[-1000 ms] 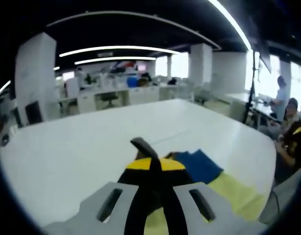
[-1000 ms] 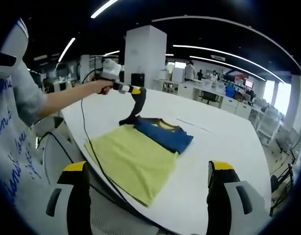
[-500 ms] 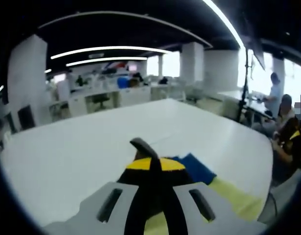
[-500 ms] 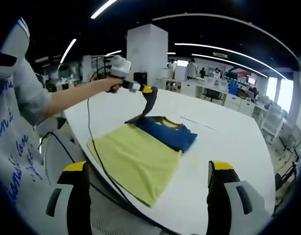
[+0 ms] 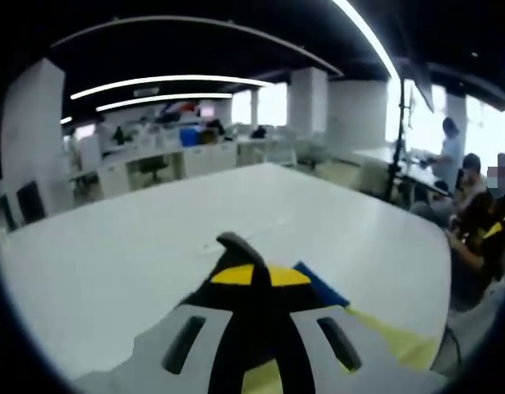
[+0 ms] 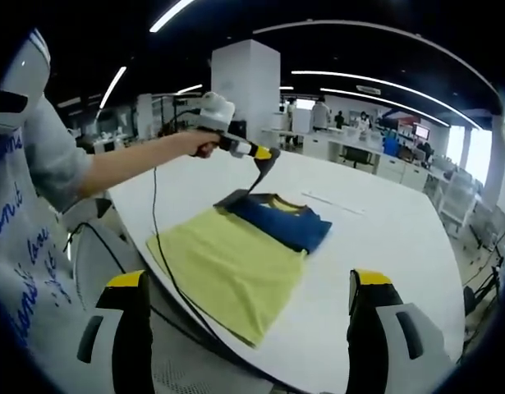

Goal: Fold the garment on the visible template until the final outline fits inside the template.

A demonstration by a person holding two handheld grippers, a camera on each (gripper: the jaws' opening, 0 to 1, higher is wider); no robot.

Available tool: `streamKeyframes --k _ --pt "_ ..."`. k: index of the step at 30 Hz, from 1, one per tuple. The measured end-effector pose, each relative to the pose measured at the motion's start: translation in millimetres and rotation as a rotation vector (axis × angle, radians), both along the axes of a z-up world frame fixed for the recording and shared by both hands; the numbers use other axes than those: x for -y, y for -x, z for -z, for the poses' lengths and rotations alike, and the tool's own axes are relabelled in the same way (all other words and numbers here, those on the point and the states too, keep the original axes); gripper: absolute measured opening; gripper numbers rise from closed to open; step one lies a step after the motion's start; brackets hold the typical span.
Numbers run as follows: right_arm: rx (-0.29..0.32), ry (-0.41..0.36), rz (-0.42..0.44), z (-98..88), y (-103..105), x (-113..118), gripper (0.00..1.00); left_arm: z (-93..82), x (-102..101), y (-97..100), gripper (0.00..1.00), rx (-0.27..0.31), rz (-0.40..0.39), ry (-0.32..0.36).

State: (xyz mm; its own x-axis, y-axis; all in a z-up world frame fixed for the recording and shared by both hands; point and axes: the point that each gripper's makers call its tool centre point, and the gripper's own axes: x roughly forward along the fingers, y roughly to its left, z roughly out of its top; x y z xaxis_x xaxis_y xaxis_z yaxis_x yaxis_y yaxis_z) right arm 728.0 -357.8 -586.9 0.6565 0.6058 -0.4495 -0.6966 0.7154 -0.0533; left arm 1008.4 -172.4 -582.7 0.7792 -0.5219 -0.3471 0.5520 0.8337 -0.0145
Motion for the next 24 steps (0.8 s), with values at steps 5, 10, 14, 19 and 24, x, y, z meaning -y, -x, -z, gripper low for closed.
streamKeyframes --k 5,10,14,19,24 --pt "-0.008 0.0 -0.004 1.2 1 0 1.0 8.1 12 0.2 0.0 -0.011 0.019 0.0" --pt "-0.012 0.006 -0.011 2.3 1 -2 1.0 20.2 23 1.6 0.0 -0.032 0.032 0.003" --pt "-0.015 0.004 -0.014 2.6 1 -3 1.0 27.2 32 2.1 0.0 -0.04 0.038 0.003" --pt "-0.017 0.003 -0.013 2.7 0 -1 1.0 39.3 41 0.2 0.0 -0.059 0.041 -0.002" --pt "-0.02 0.003 -0.006 4.2 0 2 1.0 45.6 54 1.7 0.0 -0.075 0.053 -0.004"
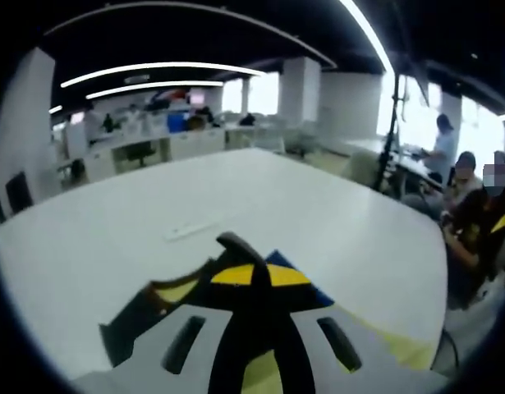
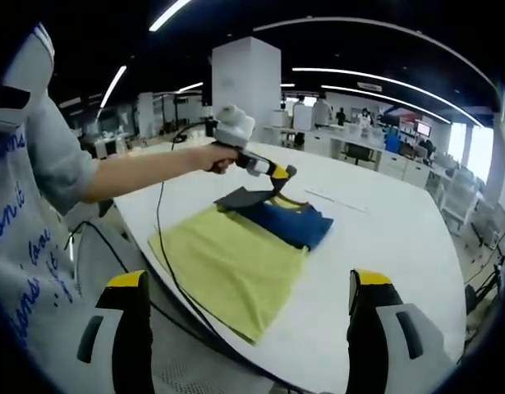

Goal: Fold the garment on the visible template until the final outline fits inside the template.

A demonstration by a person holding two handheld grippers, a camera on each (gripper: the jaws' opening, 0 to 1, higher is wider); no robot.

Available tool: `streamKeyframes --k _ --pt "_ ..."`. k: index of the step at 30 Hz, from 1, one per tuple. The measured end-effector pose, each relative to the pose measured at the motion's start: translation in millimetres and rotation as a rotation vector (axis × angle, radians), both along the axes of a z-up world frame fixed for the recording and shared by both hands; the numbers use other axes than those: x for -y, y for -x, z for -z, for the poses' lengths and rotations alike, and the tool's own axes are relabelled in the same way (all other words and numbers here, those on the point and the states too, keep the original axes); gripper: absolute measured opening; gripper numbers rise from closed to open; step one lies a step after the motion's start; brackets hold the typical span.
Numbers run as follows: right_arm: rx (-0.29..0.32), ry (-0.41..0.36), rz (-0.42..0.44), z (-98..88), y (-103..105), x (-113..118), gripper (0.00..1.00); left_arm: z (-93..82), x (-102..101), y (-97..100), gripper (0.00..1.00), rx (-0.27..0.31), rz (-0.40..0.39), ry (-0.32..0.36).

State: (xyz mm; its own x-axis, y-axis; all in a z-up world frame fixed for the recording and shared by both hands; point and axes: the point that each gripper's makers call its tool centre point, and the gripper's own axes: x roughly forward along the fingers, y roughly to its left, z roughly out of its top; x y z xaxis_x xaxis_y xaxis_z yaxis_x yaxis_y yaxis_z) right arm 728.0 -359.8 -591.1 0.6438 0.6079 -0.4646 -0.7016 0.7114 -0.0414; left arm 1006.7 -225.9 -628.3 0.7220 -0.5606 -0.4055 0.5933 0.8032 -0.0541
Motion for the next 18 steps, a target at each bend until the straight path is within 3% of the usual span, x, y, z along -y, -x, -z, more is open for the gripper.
streamKeyframes --k 18 --pt "-0.019 0.001 0.013 4.5 -1 8 1.0 42.1 20 -1.7 0.0 -0.048 -0.007 -0.016"
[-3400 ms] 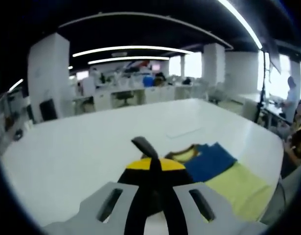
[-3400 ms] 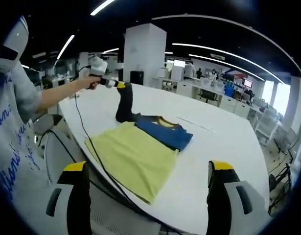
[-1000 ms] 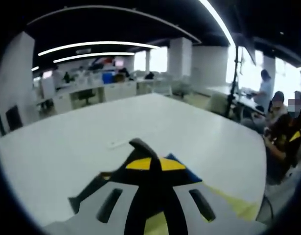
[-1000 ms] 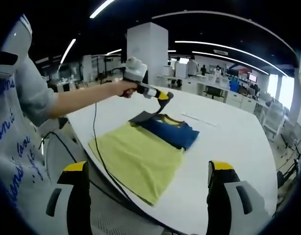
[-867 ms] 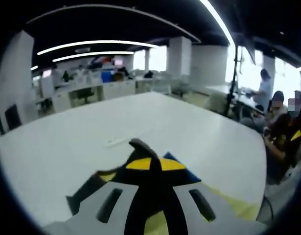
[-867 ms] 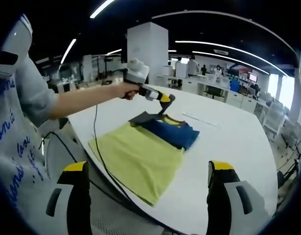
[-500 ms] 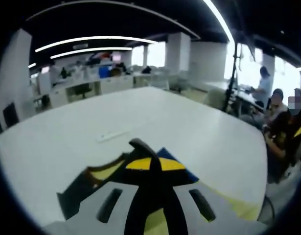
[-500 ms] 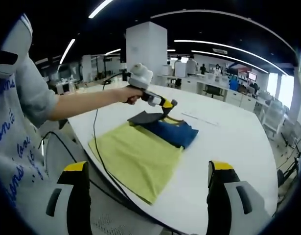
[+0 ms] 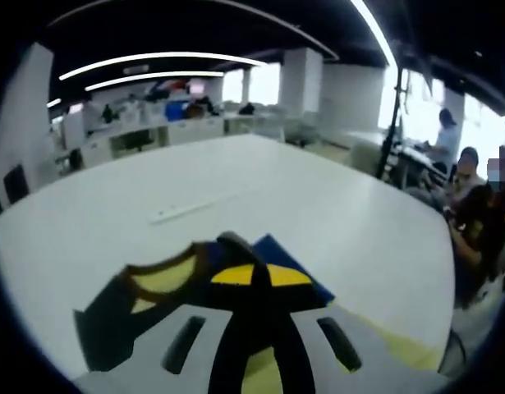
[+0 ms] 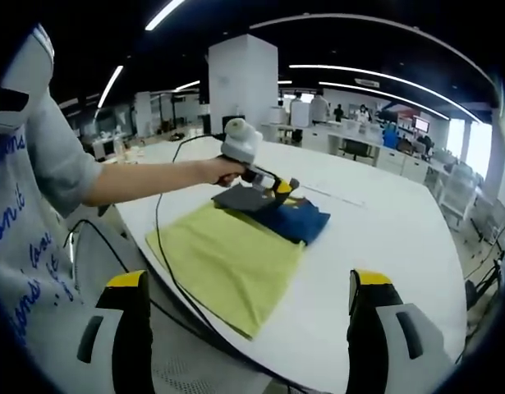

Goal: Fold the garment on the visible template until the final outline fits inside the template.

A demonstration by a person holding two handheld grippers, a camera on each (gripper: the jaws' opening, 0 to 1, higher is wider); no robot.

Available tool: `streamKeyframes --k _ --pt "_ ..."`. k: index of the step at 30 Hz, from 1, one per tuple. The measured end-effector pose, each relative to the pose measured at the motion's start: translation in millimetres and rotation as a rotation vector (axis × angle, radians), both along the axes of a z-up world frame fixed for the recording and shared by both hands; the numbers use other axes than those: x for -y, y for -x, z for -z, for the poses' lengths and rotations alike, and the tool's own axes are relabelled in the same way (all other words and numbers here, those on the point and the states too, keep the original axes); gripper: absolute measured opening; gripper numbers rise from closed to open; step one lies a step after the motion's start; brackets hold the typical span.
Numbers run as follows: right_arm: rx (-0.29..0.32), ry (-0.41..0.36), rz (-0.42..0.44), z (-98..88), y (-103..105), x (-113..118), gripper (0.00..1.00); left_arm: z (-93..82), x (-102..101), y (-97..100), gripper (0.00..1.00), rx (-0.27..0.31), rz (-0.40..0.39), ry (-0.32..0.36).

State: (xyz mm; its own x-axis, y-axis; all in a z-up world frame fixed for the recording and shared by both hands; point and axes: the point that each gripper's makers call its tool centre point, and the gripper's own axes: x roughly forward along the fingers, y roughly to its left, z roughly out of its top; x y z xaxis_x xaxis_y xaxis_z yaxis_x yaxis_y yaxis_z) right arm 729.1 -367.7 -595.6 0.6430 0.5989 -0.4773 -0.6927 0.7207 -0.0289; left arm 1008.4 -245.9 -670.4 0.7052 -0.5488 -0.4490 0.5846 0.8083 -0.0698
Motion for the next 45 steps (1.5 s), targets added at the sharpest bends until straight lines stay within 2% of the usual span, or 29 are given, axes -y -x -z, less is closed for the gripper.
streamKeyframes --k 6,19,45 --pt "-0.011 0.004 -0.007 3.1 -1 0 1.0 5.9 5 -3.9 0.0 -0.004 -0.006 -0.001" --pt "-0.023 -0.001 -0.016 5.7 -6 -2 1.0 30.0 13 -5.9 0.0 -0.042 -0.011 -0.01" --pt "-0.049 -0.003 -0.016 13.9 -6 0 1.0 58.2 38 8.8 0.0 -0.097 0.008 -0.036"
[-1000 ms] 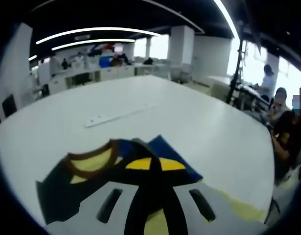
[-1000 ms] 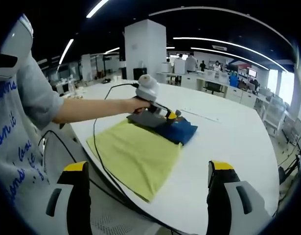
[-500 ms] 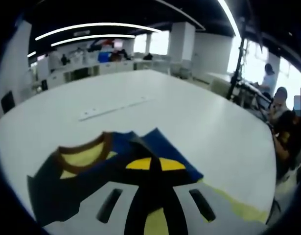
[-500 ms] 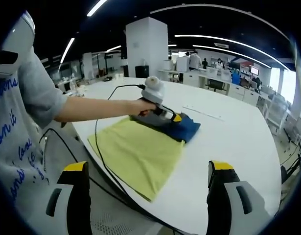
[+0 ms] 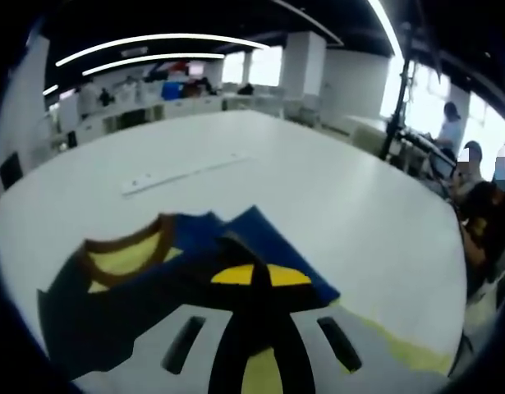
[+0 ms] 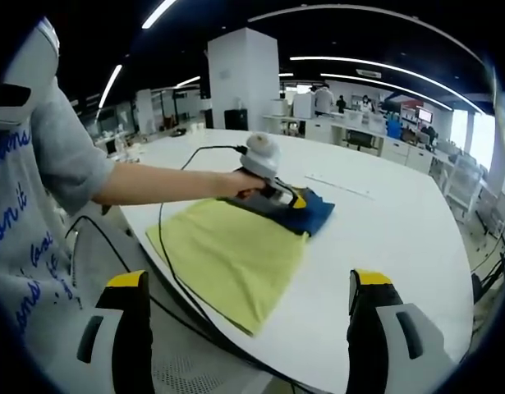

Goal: Fold the garment on the visible template until the final outline fits inside the template.

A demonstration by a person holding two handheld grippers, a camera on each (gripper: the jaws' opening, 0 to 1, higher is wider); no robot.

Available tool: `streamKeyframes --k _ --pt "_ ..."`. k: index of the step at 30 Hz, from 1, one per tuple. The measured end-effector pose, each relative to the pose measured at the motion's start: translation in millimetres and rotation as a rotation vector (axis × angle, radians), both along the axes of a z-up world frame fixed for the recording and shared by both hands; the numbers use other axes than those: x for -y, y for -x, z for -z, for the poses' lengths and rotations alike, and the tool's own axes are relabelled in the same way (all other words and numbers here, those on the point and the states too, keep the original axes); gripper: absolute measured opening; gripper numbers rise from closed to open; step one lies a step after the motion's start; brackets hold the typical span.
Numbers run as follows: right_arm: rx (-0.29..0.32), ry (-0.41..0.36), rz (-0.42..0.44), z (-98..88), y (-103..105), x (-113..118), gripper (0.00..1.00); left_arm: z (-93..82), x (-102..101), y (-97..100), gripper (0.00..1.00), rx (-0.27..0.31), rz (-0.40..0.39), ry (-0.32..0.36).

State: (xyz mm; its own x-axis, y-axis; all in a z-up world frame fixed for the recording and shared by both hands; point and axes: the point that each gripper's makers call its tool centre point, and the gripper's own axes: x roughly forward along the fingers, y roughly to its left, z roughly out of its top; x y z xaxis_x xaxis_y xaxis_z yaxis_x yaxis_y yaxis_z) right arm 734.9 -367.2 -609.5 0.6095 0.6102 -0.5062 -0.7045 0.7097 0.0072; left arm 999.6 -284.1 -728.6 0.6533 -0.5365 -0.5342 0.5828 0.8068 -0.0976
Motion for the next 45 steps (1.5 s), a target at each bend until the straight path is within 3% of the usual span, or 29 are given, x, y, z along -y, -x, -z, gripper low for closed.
streamKeyframes --k 23,34,45 --pt "-0.014 0.003 -0.007 4.0 2 -2 1.0 17.0 4 -5.7 0.02 -0.028 0.014 -0.025" --pt "-0.016 0.006 -0.009 4.2 3 -3 1.0 17.6 7 -3.2 0.13 -0.052 0.04 0.0" --pt "-0.011 0.011 -0.016 2.4 5 -6 1.0 11.6 5 -2.1 0.15 -0.053 0.065 0.022"
